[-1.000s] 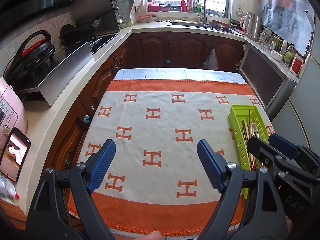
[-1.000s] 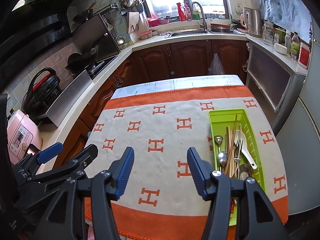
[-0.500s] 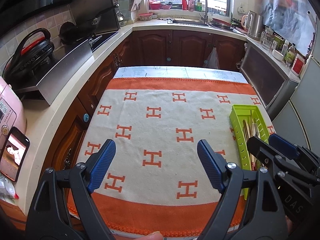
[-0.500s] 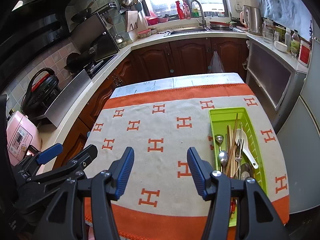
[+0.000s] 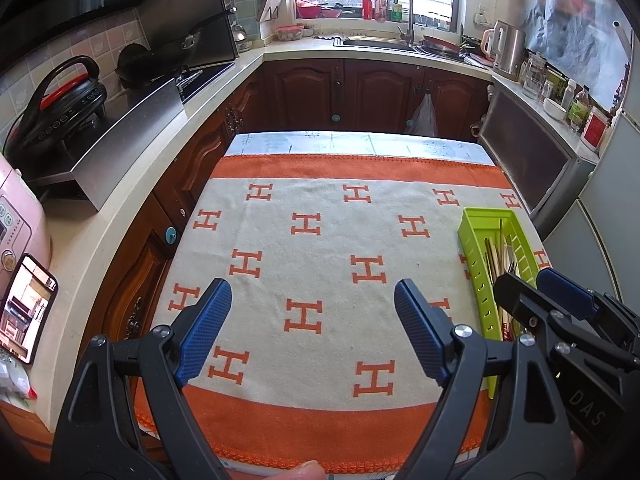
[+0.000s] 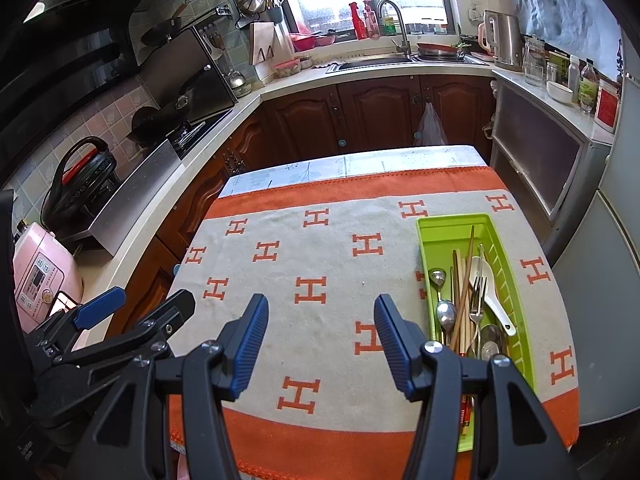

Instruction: Organize utensils

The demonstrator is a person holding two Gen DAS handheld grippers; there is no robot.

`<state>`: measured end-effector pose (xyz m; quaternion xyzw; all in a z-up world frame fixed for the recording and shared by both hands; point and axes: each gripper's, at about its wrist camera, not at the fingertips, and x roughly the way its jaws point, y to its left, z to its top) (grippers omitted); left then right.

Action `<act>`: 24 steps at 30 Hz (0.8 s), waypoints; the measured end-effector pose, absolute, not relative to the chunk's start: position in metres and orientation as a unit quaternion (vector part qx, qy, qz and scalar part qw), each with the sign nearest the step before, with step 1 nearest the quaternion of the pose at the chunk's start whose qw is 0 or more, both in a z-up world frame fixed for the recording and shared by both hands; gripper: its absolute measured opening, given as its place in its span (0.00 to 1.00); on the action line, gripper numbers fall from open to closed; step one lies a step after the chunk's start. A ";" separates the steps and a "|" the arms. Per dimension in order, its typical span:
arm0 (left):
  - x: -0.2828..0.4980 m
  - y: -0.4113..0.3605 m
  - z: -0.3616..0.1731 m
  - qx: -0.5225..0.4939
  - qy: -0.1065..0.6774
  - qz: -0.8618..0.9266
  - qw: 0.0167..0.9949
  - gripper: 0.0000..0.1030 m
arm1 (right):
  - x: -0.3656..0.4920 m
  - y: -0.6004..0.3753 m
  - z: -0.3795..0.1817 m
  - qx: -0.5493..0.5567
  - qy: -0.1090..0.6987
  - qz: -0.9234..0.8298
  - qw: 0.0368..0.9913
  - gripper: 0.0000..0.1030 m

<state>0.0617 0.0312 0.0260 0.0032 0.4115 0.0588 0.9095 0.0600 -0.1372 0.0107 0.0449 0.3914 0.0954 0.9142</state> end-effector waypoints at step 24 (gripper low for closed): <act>0.060 0.029 0.023 0.001 0.415 0.055 0.908 0.80 | 0.059 -0.139 0.010 0.044 0.392 0.092 0.914 0.54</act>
